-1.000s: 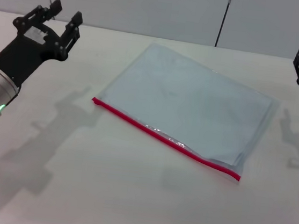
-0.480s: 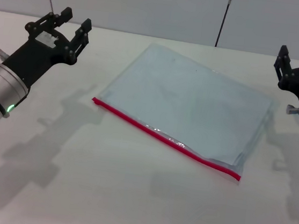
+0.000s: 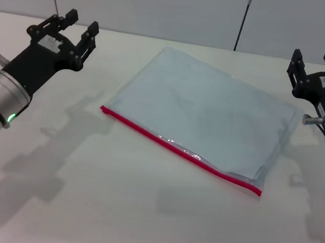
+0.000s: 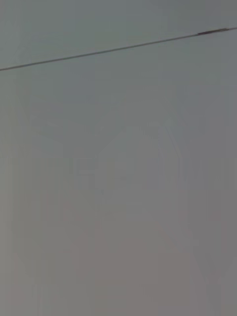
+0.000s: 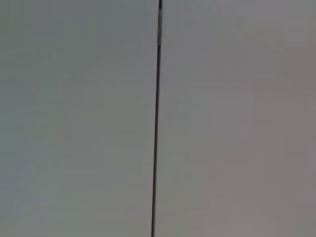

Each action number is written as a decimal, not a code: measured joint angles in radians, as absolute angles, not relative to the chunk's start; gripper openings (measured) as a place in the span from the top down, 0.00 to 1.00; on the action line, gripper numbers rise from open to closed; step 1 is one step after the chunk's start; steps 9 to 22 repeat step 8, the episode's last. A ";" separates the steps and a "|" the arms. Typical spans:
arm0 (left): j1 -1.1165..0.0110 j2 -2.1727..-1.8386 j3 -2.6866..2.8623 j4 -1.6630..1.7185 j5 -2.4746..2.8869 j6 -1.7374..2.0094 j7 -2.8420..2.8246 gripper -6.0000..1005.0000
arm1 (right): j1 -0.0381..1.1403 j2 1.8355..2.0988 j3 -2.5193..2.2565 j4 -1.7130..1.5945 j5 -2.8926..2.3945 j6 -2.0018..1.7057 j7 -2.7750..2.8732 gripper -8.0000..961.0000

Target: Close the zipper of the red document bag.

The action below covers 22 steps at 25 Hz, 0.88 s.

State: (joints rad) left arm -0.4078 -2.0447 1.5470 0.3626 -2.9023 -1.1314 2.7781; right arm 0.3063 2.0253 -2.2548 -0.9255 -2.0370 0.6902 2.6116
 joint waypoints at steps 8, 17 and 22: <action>-0.419 -2.044 1.549 0.361 -2.902 -1.128 2.778 0.53 | 0.325 2.021 -2.267 -0.919 -2.041 0.691 2.609 0.37; -0.419 -2.044 1.549 0.361 -2.902 -1.128 2.778 0.53 | 0.325 2.021 -2.267 -0.919 -2.041 0.691 2.609 0.37; -0.419 -2.044 1.549 0.361 -2.902 -1.128 2.778 0.53 | 0.325 2.021 -2.267 -0.919 -2.041 0.691 2.609 0.37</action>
